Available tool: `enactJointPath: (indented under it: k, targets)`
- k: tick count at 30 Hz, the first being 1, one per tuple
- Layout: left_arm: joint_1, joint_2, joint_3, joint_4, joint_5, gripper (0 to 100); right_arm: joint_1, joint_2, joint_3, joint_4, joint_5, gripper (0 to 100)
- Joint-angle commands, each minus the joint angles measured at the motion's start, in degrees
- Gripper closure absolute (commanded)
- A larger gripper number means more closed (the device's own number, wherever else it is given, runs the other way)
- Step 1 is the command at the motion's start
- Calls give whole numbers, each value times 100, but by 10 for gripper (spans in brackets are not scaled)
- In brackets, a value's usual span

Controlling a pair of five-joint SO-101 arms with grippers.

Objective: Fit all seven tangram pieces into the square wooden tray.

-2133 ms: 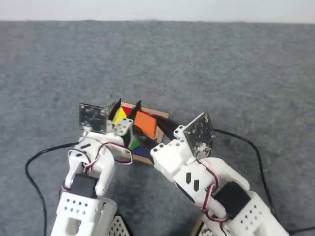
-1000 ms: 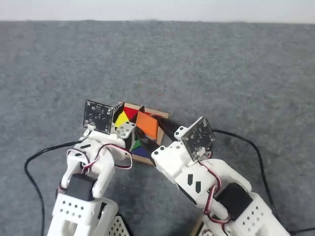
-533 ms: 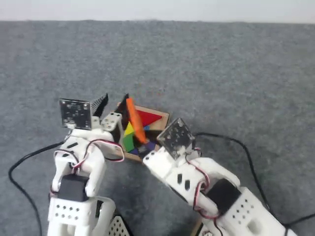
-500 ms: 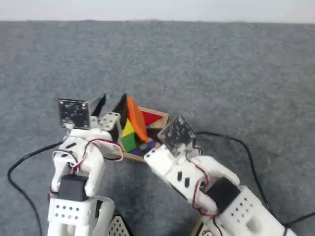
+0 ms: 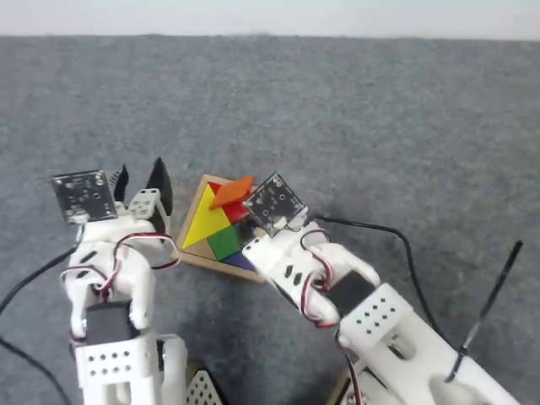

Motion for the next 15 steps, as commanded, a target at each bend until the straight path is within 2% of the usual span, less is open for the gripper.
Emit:
enactJointPath:
  k: [1,5,8,13,15]
  targets:
    - [-290,35,-48,-132,-35,819,268,171,-738,66,185,972]
    - [-290,70,180,-308,-35,820,558,1209,-1811,699,501,855]
    - [-273,70,268,-325,-53,822,620,2352,-2752,1174,826,849]
    - [-308,70,356,-211,-62,822,514,4180,-4290,2079,3042,846]
    - [-387,70,453,-141,-79,822,488,4804,-4941,2475,3622,844]
